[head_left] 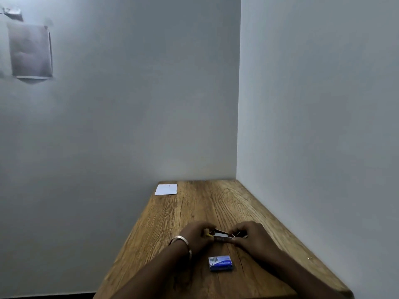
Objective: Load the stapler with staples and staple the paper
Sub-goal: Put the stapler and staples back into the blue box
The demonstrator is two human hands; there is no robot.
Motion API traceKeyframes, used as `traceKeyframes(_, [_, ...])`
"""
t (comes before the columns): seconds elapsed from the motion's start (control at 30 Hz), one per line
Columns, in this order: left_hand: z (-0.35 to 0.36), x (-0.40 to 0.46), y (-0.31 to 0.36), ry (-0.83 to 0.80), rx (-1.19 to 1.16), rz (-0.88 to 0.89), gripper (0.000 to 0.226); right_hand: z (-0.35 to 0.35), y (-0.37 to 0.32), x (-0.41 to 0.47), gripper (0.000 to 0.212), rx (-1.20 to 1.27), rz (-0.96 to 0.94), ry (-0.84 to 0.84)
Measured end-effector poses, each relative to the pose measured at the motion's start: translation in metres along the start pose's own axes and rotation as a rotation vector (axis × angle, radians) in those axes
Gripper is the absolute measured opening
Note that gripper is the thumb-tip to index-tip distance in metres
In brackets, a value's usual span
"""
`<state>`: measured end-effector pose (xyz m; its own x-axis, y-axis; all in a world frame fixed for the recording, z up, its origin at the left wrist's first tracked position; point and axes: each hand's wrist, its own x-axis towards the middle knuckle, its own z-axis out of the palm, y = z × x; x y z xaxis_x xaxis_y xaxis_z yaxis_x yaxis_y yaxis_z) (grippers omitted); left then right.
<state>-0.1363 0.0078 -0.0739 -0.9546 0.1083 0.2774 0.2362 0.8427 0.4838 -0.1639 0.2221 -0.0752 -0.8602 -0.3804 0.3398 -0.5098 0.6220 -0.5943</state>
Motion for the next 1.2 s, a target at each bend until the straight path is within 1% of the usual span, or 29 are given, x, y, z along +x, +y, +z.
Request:
traceKeyframes(0.1, [0.002,-0.001,-0.007,0.051,-0.034,-0.018,0.037,0.002,0.003,0.008,0.014,0.003,-0.011,-0.005])
traceKeyframes(0.27, [0.006,-0.005,-0.015,0.091,-0.05,-0.018,0.039,0.009,0.004,0.015,0.019,-0.012,-0.04,-0.011])
traceKeyframes(0.33, [0.004,-0.006,-0.015,0.071,-0.071,-0.025,0.049,0.009,0.006,0.014,0.023,-0.004,-0.035,-0.009])
traceKeyframes(0.4, [-0.001,-0.009,-0.013,0.058,-0.122,-0.035,0.06,0.005,0.005,0.009,0.028,0.034,-0.009,0.036])
traceKeyframes(0.43, [-0.004,-0.012,-0.012,0.084,-0.15,-0.033,0.058,0.002,0.004,0.006,0.029,0.051,-0.006,0.077])
traceKeyframes(0.5, [-0.01,-0.022,-0.008,0.152,-0.179,-0.011,0.039,-0.005,0.0,-0.002,0.026,0.074,-0.034,0.127])
traceKeyframes(0.53, [-0.013,-0.028,-0.006,0.156,-0.185,0.004,0.029,-0.01,-0.002,-0.006,0.027,0.078,-0.052,0.094])
traceKeyframes(0.57, [-0.015,-0.035,-0.003,0.128,-0.191,0.02,0.023,-0.015,-0.003,-0.011,0.031,0.08,-0.068,0.015])
traceKeyframes(0.6, [-0.015,-0.042,0.0,0.074,-0.198,0.042,0.023,-0.019,-0.003,-0.017,0.038,0.077,-0.082,-0.09])
traceKeyframes(0.67, [-0.015,-0.056,0.005,-0.042,-0.161,0.115,0.039,-0.021,-0.003,-0.027,0.054,0.059,-0.115,-0.264])
traceKeyframes(0.7, [-0.015,-0.061,0.007,-0.078,-0.109,0.16,0.048,-0.02,-0.002,-0.031,0.058,0.058,-0.135,-0.303])
traceKeyframes(0.73, [-0.015,-0.064,0.009,-0.092,-0.046,0.201,0.053,-0.017,-0.002,-0.034,0.056,0.064,-0.148,-0.313])
traceKeyframes(0.77, [-0.015,-0.065,0.011,-0.093,0.022,0.232,0.054,-0.016,-0.001,-0.036,0.05,0.073,-0.157,-0.302])
traceKeyframes(0.83, [-0.015,-0.064,0.015,-0.086,0.12,0.265,0.049,-0.014,-0.002,-0.037,0.035,0.077,-0.164,-0.268])
traceKeyframes(0.93, [-0.013,-0.059,0.016,-0.041,0.113,0.285,0.034,-0.015,-0.007,-0.034,0.018,0.076,-0.163,-0.246])
traceKeyframes(0.97, [-0.013,-0.056,0.016,-0.005,0.099,0.284,0.031,-0.016,-0.008,-0.031,0.018,0.076,-0.167,-0.227])
traceKeyframes(1.1, [-0.017,-0.039,0.021,0.158,0.086,0.266,0.029,-0.018,-0.008,-0.013,0.029,0.018,-0.152,-0.079])
traceKeyframes(1.2, [-0.021,-0.022,0.027,0.227,0.068,0.235,0.026,-0.018,-0.009,0.002,0.029,-0.025,-0.17,0.001])
